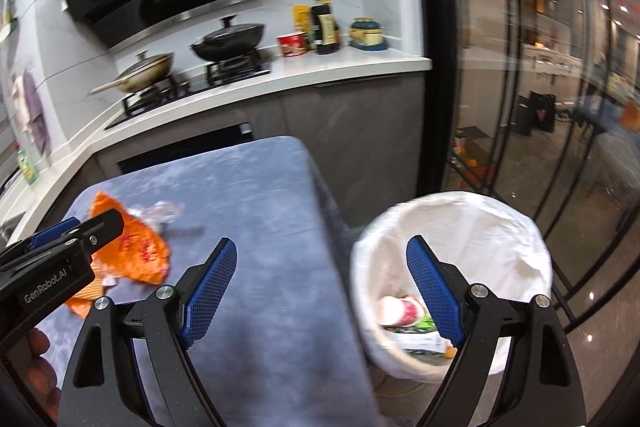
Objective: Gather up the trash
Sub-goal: 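Move both open tools back over the remaining items on the table, then grasp the orange foam net with the left tool while the right tool grasps an orange bag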
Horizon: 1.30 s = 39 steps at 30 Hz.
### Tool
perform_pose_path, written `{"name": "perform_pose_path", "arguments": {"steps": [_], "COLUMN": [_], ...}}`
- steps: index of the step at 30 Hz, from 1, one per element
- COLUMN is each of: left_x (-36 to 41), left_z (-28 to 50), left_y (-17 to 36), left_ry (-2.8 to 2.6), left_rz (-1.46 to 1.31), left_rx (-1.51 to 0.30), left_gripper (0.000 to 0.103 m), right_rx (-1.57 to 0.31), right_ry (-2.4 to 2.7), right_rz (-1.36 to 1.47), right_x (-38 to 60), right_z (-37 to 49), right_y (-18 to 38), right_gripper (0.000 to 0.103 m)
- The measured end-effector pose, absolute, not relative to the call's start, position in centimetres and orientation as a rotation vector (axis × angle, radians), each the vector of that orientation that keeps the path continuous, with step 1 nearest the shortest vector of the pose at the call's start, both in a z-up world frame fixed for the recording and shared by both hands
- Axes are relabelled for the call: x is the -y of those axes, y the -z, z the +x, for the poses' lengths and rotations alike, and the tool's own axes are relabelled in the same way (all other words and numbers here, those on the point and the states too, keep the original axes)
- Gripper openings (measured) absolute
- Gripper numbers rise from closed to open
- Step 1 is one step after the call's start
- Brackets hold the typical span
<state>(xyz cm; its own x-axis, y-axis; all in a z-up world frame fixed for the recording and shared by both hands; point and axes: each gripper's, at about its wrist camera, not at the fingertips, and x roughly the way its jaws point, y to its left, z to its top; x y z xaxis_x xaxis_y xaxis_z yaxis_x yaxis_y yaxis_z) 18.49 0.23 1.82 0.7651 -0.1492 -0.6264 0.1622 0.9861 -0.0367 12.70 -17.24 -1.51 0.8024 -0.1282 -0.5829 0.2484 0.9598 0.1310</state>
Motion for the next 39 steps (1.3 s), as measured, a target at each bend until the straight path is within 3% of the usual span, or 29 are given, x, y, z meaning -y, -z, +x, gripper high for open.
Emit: {"name": "perform_pose_path", "arguments": {"steps": [18,32,35,38,39], "left_x": [-19.5,-22.6,-22.5,-22.3,-22.2], "left_z": [20.2,21.6,22.0,22.3,22.4], "left_y": [-0.5,2.6,3.4,3.8,3.9], "left_ry": [-0.156,-0.126,-0.113,-0.108,-0.104], "left_rz": [-0.119,-0.178,-0.183,-0.19,-0.191], "left_rx": [-0.716,-0.779,-0.794,-0.798,-0.796], "left_gripper": [0.059,0.066,0.066,0.064,0.061], "right_rx": [-0.673,-0.709,-0.716,-0.734,-0.743], "right_ry": [-0.033,-0.105,-0.106,-0.108,-0.111], "right_rz": [0.129,0.097,0.087,0.076,0.075], "right_x": [3.2,-2.9,-3.4,-3.4,-3.4], "right_z": [18.1,22.4,23.0,23.5,23.5], "right_y": [2.9,4.1,4.5,5.0,5.2], "right_gripper": [0.084,0.083,0.079,0.062,0.051]}}
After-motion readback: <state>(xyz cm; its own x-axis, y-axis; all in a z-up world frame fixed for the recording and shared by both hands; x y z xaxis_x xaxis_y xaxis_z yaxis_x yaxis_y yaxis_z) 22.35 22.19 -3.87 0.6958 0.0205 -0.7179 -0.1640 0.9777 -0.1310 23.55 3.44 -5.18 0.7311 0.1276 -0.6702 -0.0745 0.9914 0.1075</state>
